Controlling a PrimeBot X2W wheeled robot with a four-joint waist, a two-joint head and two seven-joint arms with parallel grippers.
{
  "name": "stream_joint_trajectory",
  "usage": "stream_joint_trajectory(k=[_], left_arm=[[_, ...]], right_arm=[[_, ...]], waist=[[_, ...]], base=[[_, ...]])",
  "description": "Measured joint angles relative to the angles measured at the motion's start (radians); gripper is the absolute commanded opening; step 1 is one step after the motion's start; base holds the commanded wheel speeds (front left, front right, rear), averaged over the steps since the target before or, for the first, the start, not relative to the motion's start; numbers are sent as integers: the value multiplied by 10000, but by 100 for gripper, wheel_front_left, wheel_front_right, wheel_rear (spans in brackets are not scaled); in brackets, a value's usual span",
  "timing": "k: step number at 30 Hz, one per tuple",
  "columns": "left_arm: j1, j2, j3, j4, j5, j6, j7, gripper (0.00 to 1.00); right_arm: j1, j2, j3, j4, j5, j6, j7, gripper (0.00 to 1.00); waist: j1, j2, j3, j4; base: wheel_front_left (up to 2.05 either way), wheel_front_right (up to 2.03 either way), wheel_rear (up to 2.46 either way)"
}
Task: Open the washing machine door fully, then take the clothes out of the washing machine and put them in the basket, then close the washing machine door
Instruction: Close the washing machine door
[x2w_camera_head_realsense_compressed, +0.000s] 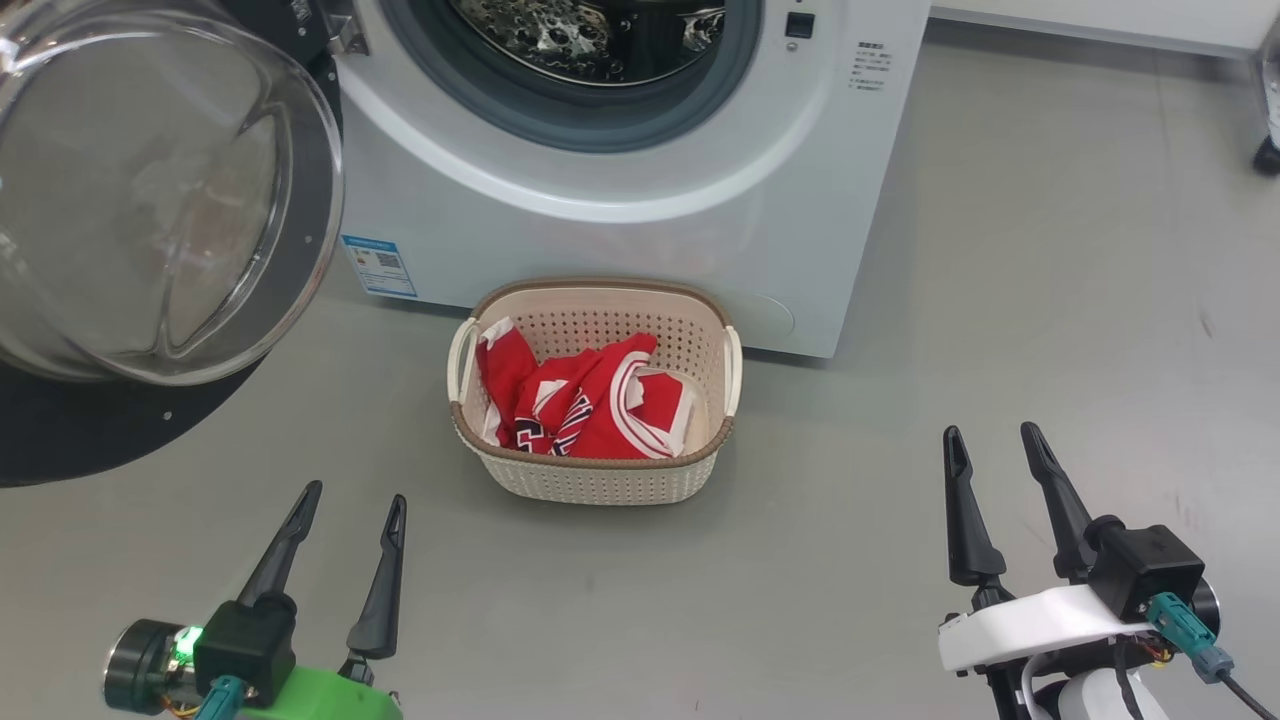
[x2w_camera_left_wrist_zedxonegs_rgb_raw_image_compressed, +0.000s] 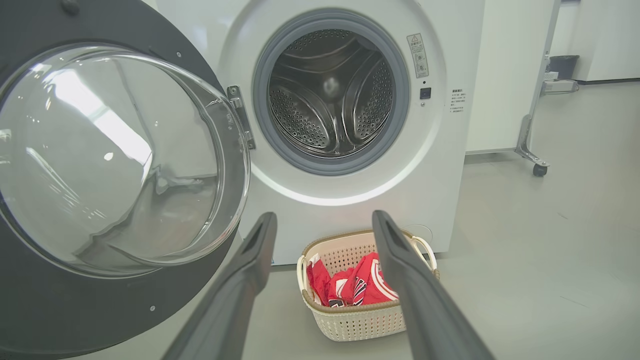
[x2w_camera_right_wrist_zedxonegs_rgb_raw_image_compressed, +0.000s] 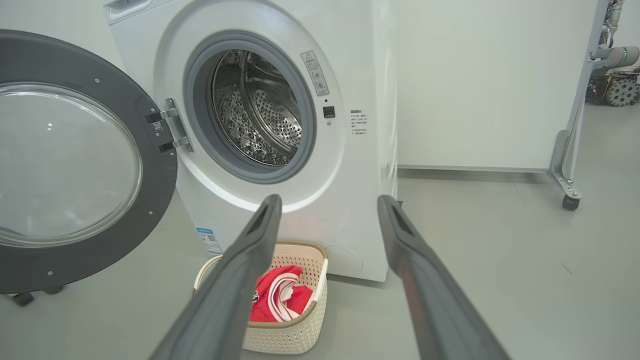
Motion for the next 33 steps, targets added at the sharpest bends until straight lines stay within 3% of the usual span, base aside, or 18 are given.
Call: stream_joint_trajectory(k=[23,33], left_arm=[[1,-25,385,134,86,2,0,100],[74,-25,859,-84,86,109,0,100]], right_arm=[[-1,-8,694,213,113,111,0,100],[-113,-8,1252,506,113,222,0,100]], waist=[[0,0,-223,2752],[0,0,-324,3122]], base=[[0,0,0],[0,0,0]])
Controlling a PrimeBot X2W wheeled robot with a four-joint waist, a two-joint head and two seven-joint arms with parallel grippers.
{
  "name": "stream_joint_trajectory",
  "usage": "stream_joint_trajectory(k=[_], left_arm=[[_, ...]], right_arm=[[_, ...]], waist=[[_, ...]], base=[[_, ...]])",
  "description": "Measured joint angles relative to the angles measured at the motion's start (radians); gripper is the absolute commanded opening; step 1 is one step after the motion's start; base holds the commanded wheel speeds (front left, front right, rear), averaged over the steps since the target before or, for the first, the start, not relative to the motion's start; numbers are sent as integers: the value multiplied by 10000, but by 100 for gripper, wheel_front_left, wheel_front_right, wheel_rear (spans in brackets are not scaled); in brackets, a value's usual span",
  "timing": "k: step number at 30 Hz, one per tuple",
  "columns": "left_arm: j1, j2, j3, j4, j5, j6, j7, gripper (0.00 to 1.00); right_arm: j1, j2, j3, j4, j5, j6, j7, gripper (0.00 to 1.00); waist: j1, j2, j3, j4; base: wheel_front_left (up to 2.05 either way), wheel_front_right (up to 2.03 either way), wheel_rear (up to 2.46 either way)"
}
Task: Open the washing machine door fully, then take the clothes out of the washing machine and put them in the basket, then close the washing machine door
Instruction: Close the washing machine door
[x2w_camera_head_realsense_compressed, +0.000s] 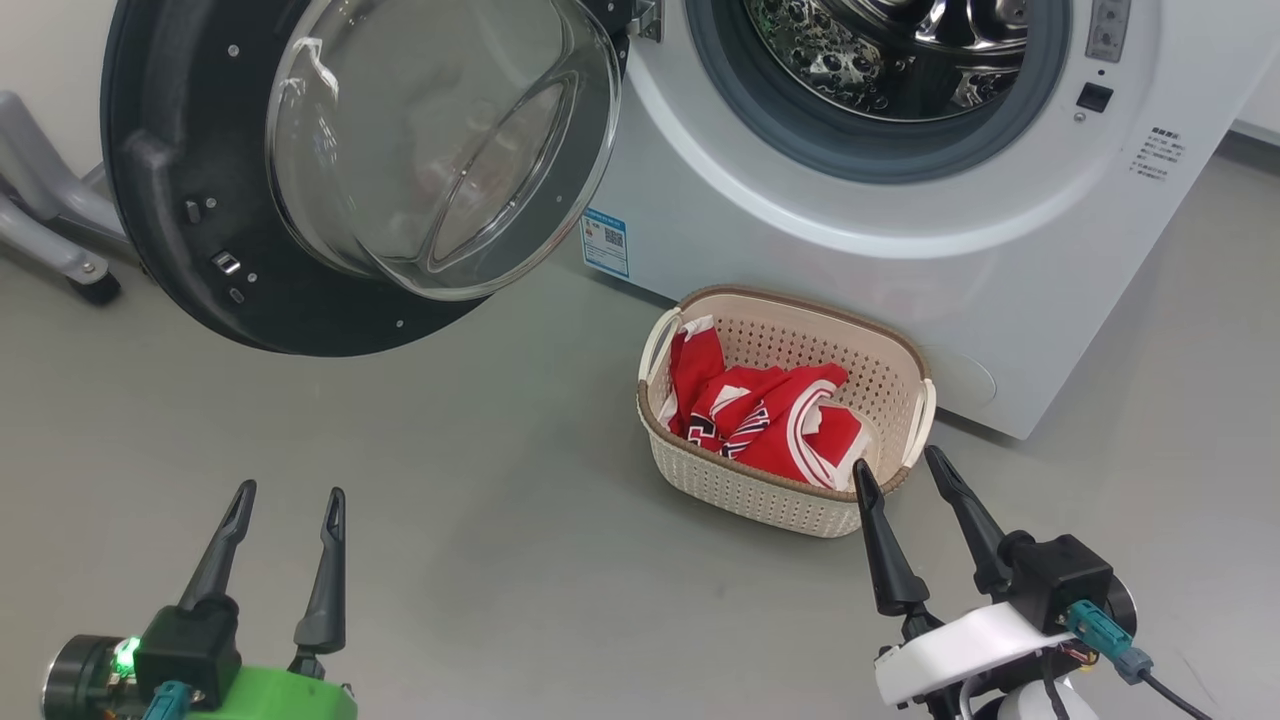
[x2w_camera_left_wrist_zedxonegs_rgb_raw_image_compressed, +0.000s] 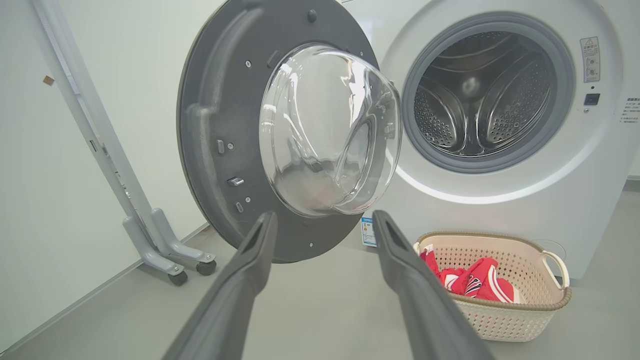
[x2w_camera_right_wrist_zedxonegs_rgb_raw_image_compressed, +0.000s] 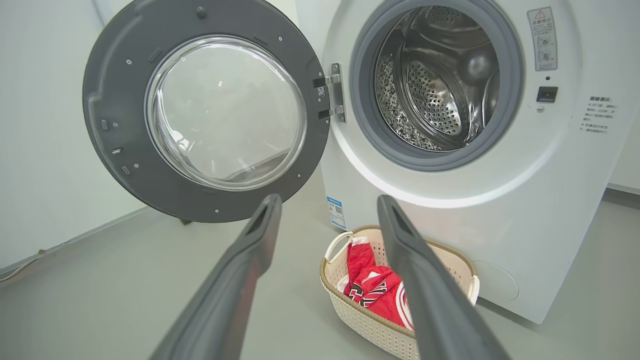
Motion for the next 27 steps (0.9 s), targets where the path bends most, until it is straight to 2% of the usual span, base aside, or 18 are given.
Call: stream_joint_trajectory(k=[27], left_arm=[[321,-27,433,-560,-29,245,0,100]], right_arm=[[-736,-23,408,537,79,102,0,100]], waist=[[0,0,394,164]], base=[[0,0,0]])
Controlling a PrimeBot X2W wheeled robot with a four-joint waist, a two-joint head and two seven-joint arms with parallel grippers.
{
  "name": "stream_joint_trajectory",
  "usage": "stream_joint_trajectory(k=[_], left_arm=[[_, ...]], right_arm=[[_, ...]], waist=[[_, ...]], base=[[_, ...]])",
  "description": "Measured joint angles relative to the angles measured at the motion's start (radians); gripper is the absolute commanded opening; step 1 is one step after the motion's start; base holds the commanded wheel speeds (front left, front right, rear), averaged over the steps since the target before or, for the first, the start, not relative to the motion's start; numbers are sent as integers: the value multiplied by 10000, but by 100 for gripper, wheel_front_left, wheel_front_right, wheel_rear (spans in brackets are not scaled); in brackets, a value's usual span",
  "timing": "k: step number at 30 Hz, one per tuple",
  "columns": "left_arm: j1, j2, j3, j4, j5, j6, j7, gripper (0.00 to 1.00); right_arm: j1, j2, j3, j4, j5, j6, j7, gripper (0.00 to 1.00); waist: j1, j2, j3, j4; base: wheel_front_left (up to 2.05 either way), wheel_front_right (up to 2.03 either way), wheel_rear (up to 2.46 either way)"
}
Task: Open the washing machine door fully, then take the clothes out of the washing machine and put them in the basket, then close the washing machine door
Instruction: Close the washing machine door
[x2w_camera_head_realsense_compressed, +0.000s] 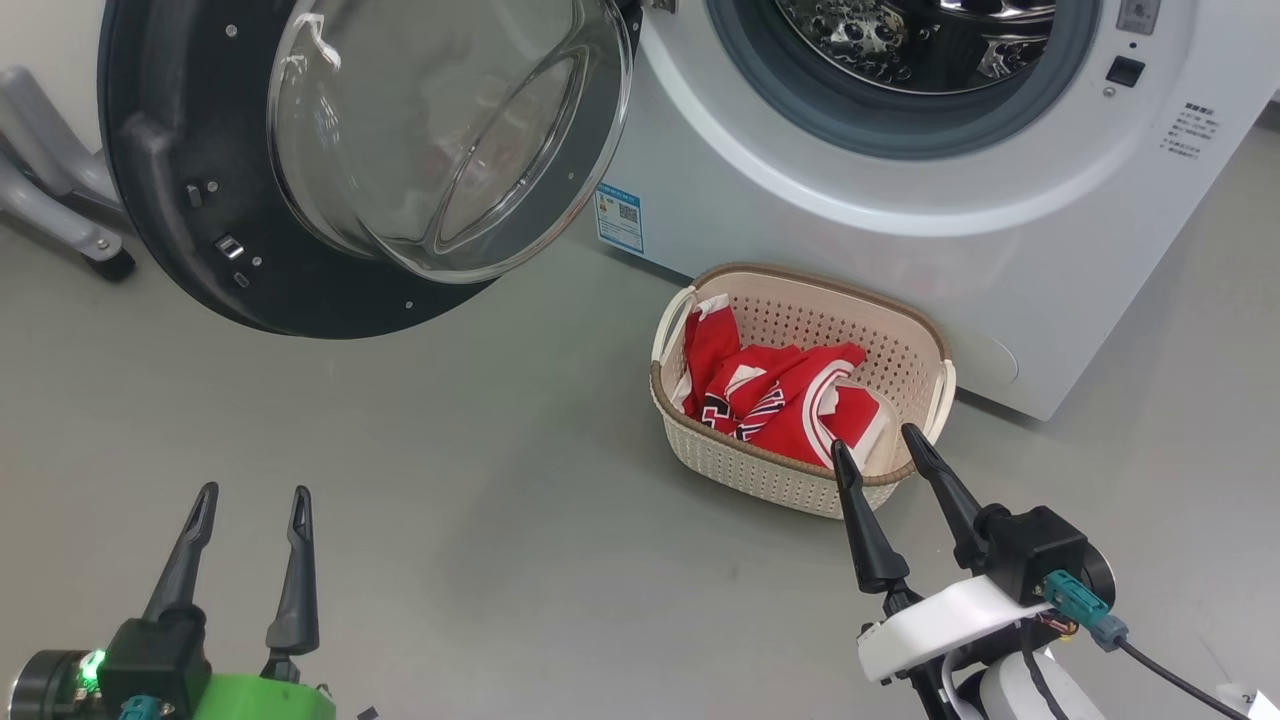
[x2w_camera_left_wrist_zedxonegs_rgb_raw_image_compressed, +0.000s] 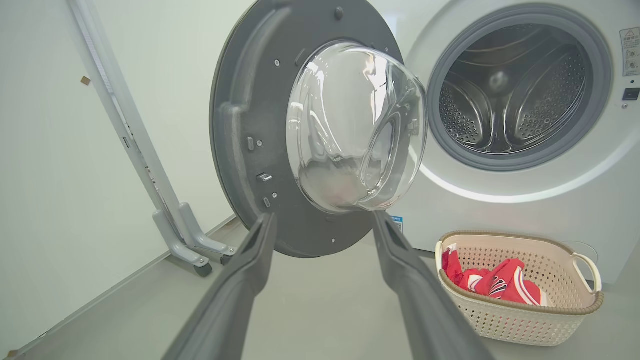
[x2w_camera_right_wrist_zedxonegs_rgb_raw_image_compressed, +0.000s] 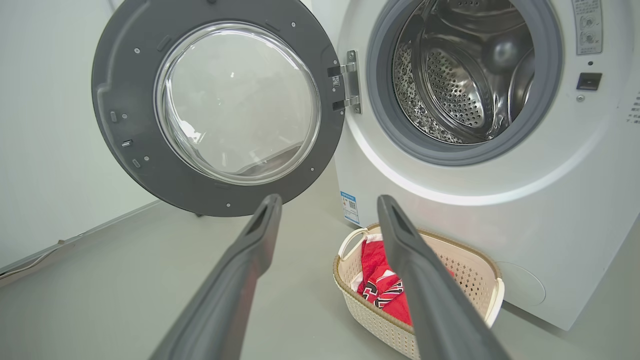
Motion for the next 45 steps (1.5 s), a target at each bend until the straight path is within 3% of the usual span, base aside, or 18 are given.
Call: stream_joint_trajectory(k=[34,35,37,39,45], left_arm=[[28,-15,-19,-17,-69,4,0,100],[28,-15,-19,-13,-69,4,0,96],[28,-15,-17,-4,-69,4,0,43],[29,-17,-19,2,-69,4,0,0],[29,-17,-35,12,-69,2,0,0]], right_arm=[[-172,-8,-50,127,13,38,0,100],[-172,-8,-50,128,13,36,0,100],[-173,-8,-50,128,13,36,0,100],[-174,-8,-50,132,13,33,0,100],[-174,-8,-52,142,13,27,0,100]], waist=[[0,0,77,-17],[0,0,79,-16],[0,0,85,-15],[0,0,91,-14],[0,0,107,-15]], base=[[0,0,0],[0,0,0],[0,0,0],[0,0,0],[0,0,0]])
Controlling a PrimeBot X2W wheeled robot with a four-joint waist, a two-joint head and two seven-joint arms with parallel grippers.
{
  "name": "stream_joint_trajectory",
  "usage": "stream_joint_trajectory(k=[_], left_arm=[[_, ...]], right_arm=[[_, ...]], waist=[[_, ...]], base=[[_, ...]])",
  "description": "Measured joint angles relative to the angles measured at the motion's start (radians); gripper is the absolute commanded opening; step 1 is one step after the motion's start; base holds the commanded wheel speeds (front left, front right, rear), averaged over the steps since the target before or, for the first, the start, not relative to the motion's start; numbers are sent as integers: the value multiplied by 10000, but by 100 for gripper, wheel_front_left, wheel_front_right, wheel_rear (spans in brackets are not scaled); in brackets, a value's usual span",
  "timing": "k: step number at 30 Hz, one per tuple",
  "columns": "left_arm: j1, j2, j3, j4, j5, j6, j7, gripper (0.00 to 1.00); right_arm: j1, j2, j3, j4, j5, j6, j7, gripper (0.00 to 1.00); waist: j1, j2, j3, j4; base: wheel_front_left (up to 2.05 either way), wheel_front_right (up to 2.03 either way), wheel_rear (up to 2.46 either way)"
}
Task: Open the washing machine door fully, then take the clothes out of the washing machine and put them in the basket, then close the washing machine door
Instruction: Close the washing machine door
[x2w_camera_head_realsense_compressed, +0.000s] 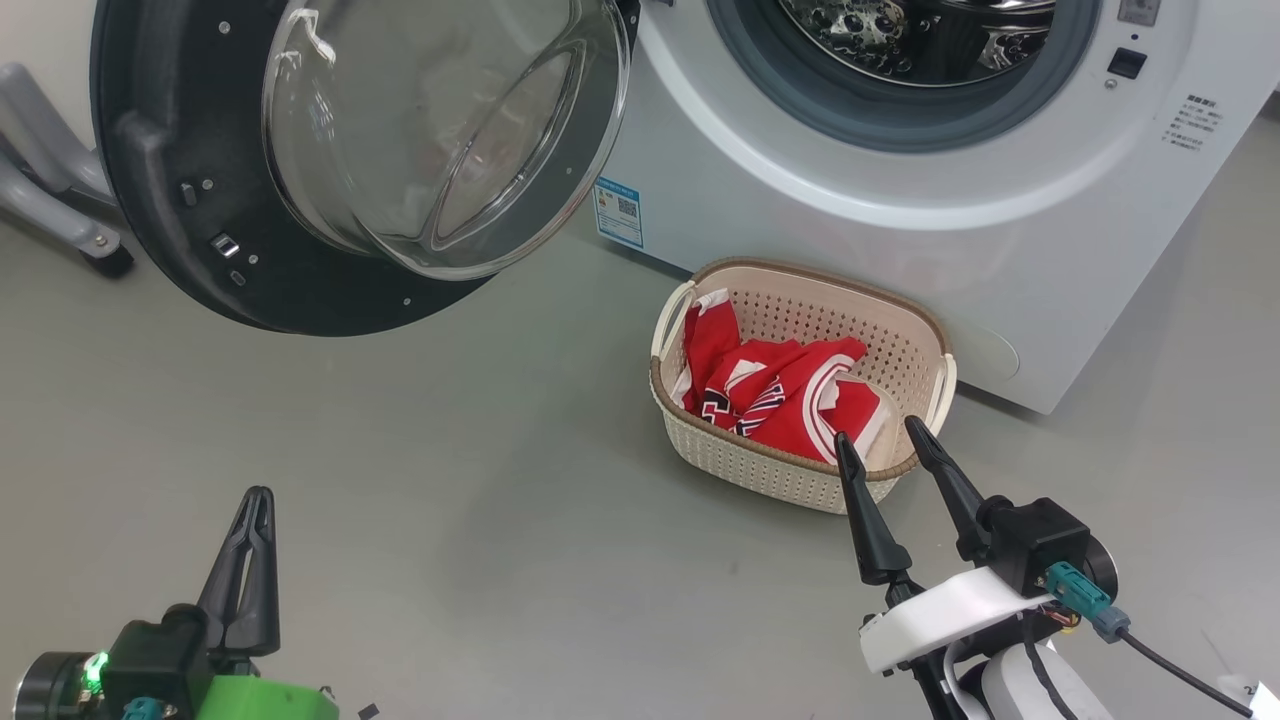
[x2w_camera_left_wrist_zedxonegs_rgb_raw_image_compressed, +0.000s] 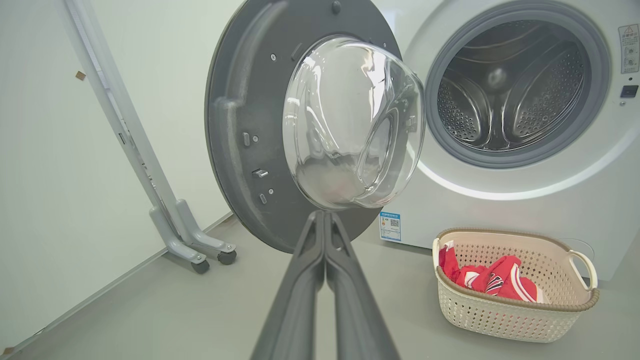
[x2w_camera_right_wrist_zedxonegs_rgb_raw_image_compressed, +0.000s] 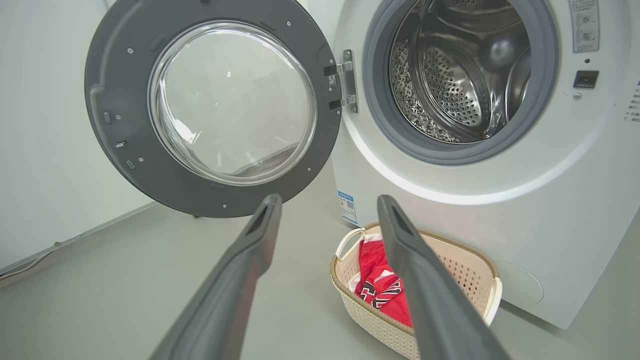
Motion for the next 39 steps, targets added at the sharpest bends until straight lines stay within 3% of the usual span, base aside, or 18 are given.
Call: stream_joint_trajectory(k=[21,32,35,39], left_arm=[[-551,33,600,-449,-272,-58,0,0],[-2175,1292,2397,-878,-1001,-138,-48,0],[-2847,1668,3028,-767,-1580,-174,-56,0],[-3664,1833,3912,119,-3196,-184,326,0]], right_arm=[[4,-21,-121,-98,-199,-169,0,100],[-6,-73,67,-215,-541,-247,0,100],[-62,-188,79,-259,-662,-251,0,100],[-247,-347,82,-307,-811,-253,0,100]], waist=[[0,0,517,-9],[0,0,1048,-272],[0,0,1265,-398],[0,0,1574,-571]], base=[[0,0,0],[0,0,0],[0,0,0],[0,0,0]])
